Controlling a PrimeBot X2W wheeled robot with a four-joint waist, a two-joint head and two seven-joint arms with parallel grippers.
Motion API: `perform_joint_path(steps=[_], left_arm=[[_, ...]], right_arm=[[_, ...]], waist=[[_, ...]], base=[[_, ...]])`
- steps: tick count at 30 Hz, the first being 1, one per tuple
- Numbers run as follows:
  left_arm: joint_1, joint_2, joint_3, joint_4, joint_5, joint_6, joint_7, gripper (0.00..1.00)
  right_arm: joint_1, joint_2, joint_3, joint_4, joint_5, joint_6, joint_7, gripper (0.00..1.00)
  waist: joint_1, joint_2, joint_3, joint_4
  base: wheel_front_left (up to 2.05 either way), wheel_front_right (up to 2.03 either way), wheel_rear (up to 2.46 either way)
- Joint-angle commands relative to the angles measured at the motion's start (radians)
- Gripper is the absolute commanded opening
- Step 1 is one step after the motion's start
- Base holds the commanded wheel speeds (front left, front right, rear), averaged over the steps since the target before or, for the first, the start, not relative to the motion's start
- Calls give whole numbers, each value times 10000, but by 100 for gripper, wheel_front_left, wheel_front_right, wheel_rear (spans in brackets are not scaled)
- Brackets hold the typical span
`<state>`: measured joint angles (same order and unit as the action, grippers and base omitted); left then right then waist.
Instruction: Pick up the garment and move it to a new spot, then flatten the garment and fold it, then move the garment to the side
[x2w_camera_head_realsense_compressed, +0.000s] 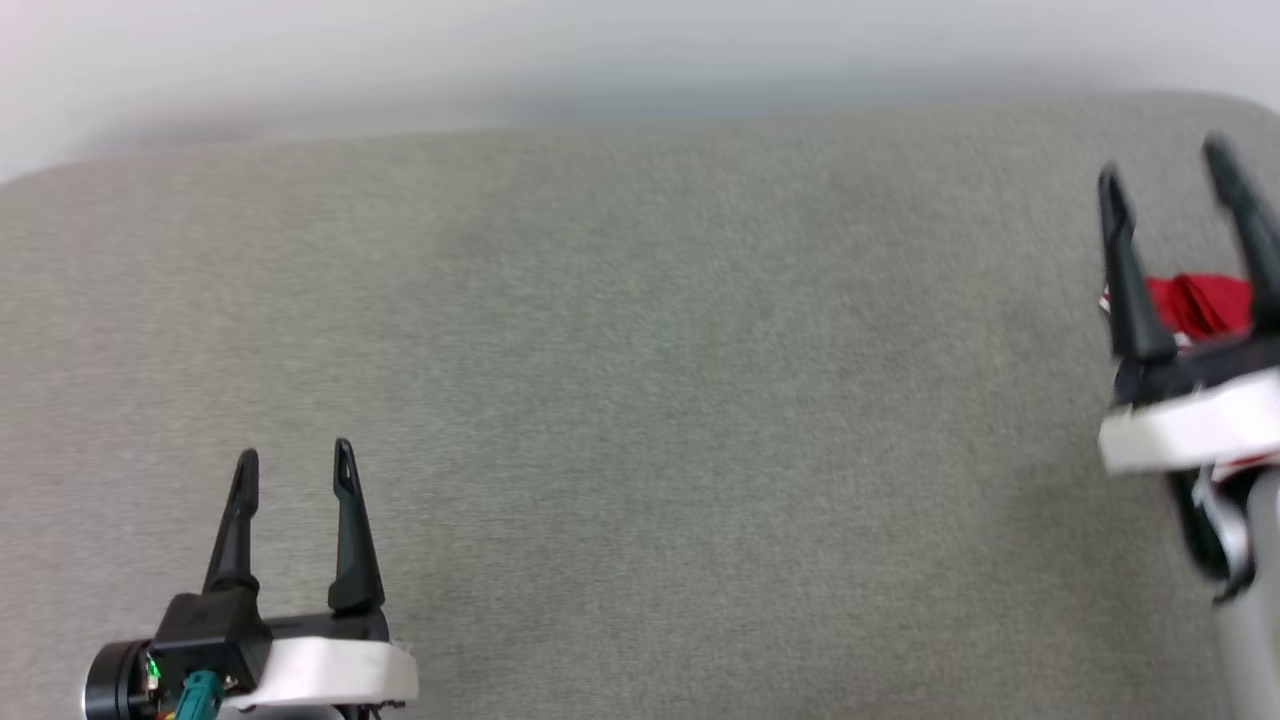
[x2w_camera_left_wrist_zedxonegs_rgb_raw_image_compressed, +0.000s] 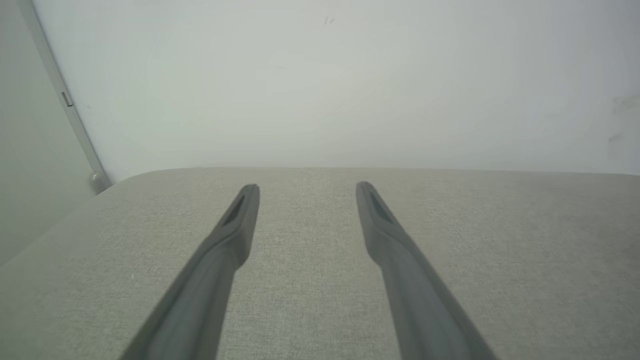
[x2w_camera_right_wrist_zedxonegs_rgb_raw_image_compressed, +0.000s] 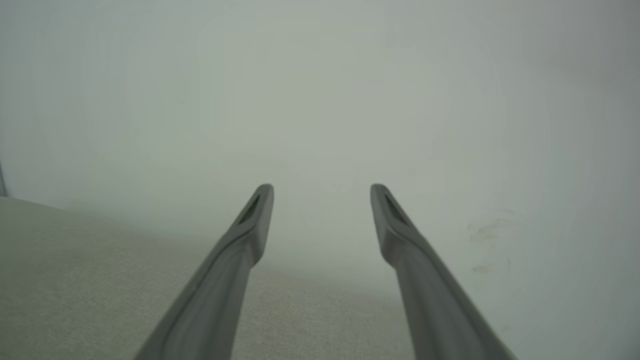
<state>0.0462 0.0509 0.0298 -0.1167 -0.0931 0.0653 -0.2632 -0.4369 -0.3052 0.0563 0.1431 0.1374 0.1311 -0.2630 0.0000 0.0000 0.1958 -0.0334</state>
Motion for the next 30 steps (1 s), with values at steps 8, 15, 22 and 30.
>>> perform_joint_path(steps=[8, 15, 22, 30], left_arm=[[571, -10, -323, 417, -46, -155, -19, 100], [791, -11, -437, 641, 6, -360, -19, 100], [928, -10, -379, 776, 86, -500, -19, 100], [899, -4, -375, 991, 34, -536, 6, 0]], right_arm=[[2791, 1104, -737, -490, 187, -9, -16, 100], [4286, 1813, -1074, -1120, -139, -7, -17, 100], [5008, 2188, -1192, -1561, -182, -7, -18, 100], [4988, 2213, -1163, -1511, -147, 0, 8, 0]], waist=[[0, 0, -920, 591], [0, 0, -1151, 526], [0, 0, -1237, 397], [0, 0, -1163, 361]], base=[[0, 0, 0], [0, 0, 0], [0, 0, 0], [0, 0, 0]])
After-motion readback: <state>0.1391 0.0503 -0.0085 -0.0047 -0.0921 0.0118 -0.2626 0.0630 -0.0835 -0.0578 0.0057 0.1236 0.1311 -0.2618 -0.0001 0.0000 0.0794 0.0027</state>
